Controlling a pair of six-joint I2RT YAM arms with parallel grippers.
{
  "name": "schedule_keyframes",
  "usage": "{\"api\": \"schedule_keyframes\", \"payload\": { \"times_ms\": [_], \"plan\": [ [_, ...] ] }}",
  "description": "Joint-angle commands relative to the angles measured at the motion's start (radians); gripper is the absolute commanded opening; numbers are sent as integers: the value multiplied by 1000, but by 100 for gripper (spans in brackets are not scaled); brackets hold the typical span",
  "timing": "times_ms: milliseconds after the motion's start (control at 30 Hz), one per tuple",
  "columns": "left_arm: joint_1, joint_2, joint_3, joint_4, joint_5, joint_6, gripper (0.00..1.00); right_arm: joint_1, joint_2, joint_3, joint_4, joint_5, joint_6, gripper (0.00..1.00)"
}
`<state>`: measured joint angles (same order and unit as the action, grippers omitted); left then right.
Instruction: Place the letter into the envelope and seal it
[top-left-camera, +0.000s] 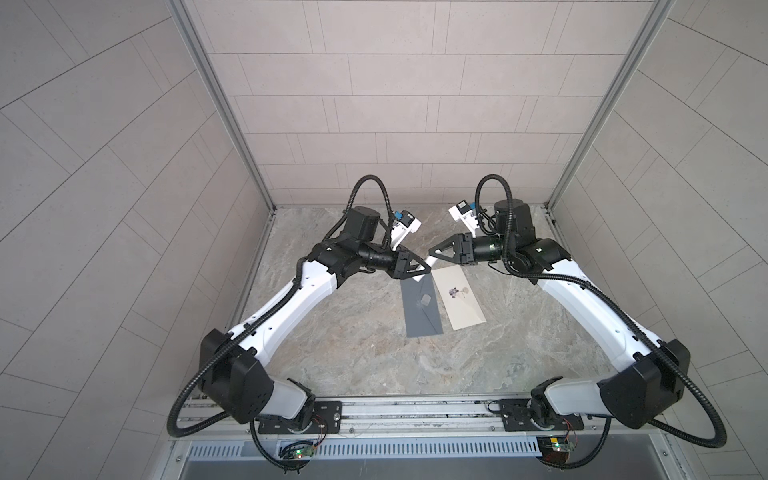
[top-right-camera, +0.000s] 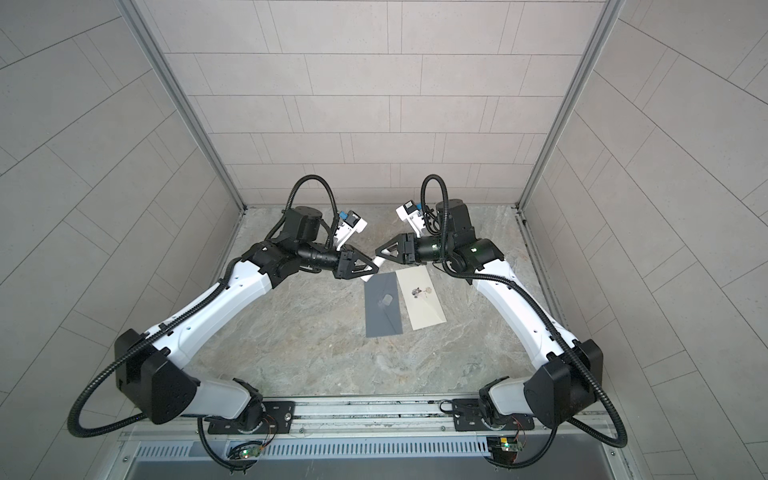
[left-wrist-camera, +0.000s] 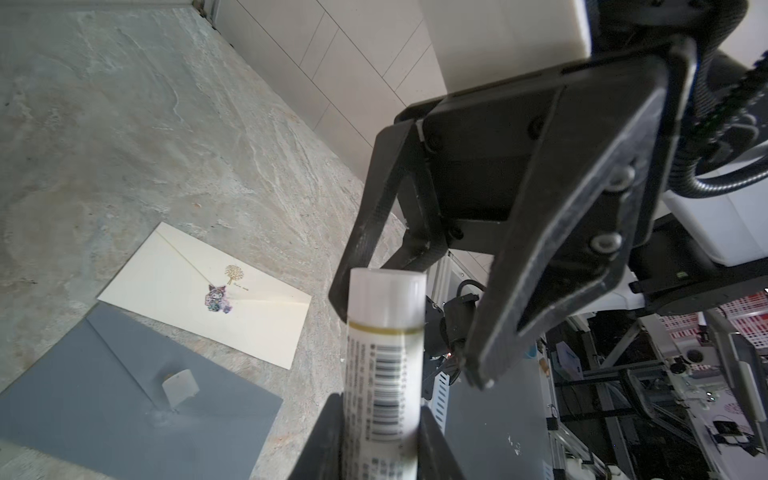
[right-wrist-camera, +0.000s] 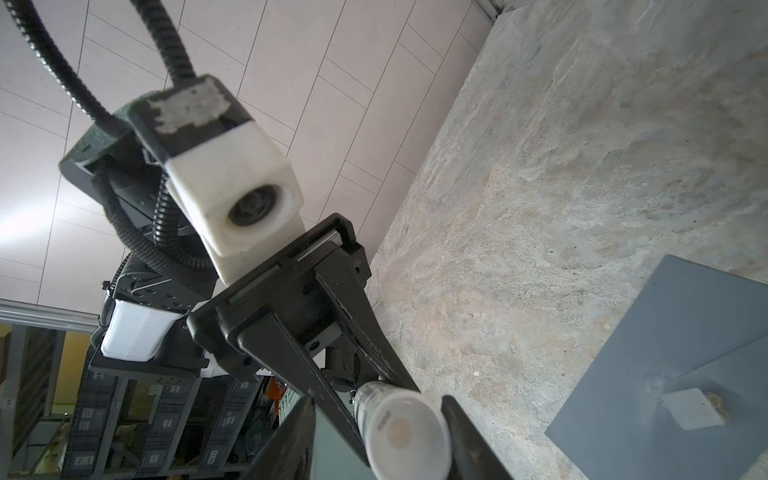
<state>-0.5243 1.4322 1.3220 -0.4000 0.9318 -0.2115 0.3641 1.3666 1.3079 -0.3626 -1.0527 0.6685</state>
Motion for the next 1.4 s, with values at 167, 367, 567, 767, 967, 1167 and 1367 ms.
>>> {"api": "schedule_keyframes", "payload": {
  "times_ms": [167,367,567,767,967,1167,1367],
  "plan": [
    [-6,-1,-13,-28,-63,51,0,65,36,-15,82,10,60,34],
    [-5,0,-29,-16,-79,46,0,91,49,-34,70,59,59,0],
    [10,59,-53,-13,-155,11,48,45,18,-83,42,261,94,0],
    [10,169,-52,32,-422,-100,53,-14,-33,-216,-56,552,133,0],
    [-24,292,-13,95,-563,-152,49,-10,-6,-353,-49,616,148,0],
    [-68,468,116,49,-679,-153,36,8,83,-394,39,572,149,0],
    [-116,624,246,-15,-658,-151,28,11,120,-396,47,542,136,0]
  ]
}}
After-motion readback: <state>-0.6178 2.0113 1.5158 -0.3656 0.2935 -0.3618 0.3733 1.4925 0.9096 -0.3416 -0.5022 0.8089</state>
